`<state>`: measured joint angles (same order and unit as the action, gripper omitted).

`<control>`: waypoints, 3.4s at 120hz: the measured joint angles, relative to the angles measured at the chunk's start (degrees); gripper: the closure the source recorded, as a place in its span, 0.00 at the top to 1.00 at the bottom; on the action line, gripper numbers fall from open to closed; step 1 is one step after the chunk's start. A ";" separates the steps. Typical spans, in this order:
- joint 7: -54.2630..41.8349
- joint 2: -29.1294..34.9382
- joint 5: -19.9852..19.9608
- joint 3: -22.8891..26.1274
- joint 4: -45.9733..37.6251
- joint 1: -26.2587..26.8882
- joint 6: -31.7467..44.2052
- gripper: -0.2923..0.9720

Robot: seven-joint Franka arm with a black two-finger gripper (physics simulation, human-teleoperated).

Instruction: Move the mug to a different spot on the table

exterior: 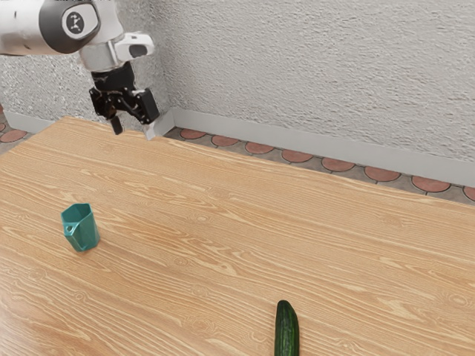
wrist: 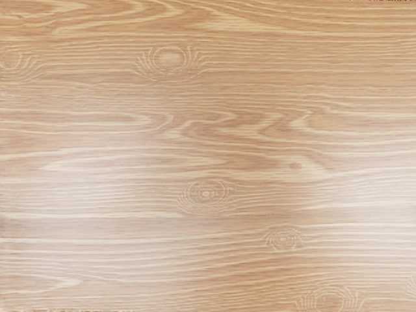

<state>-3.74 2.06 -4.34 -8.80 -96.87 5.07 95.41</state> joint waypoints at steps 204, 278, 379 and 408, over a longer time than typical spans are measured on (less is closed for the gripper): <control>5.26 -0.97 8.98 3.28 -52.79 -22.87 66.21 0.59; 4.42 -3.06 9.08 2.91 -53.07 -26.84 71.42 0.54; 4.05 -5.37 8.38 2.58 -51.66 -25.56 74.83 0.48; 4.04 -6.62 8.16 2.22 -51.19 -25.24 76.98 0.41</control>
<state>0.30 -4.56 3.82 -6.58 -148.06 -20.16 172.39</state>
